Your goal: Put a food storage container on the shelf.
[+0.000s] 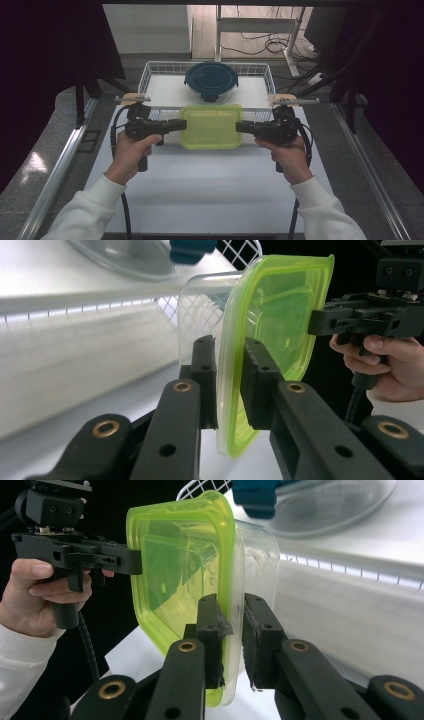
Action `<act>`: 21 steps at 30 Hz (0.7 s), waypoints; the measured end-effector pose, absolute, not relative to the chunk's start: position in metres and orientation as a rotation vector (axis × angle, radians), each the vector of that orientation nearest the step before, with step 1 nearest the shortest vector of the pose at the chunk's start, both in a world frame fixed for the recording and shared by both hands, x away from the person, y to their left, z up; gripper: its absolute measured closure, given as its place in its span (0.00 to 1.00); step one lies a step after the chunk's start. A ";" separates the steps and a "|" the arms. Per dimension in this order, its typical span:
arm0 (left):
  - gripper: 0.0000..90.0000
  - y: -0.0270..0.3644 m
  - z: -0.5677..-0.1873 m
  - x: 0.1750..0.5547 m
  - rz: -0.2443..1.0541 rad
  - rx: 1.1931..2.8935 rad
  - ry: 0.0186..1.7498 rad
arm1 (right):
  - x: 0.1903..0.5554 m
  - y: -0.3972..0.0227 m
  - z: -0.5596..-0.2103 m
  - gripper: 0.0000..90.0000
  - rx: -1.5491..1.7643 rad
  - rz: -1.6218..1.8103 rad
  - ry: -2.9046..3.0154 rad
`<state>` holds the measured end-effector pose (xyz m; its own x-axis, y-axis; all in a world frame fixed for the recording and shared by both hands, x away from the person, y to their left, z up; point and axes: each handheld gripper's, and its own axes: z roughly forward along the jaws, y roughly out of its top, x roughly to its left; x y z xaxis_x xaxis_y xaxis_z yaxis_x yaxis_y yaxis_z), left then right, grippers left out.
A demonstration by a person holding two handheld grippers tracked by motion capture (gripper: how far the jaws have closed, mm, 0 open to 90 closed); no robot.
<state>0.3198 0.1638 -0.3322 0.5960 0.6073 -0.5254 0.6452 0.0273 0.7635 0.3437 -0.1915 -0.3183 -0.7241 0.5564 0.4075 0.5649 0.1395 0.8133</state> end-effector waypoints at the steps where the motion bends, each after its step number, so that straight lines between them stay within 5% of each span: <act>1: 0.87 0.164 -0.330 0.321 -0.039 1.640 1.057 | 0.345 -0.192 -0.316 0.87 -1.165 -1.699 -2.362; 21: 0.87 0.163 -0.289 0.352 -0.028 1.629 1.028 | 0.373 -0.195 -0.275 0.87 -1.136 -1.774 -2.371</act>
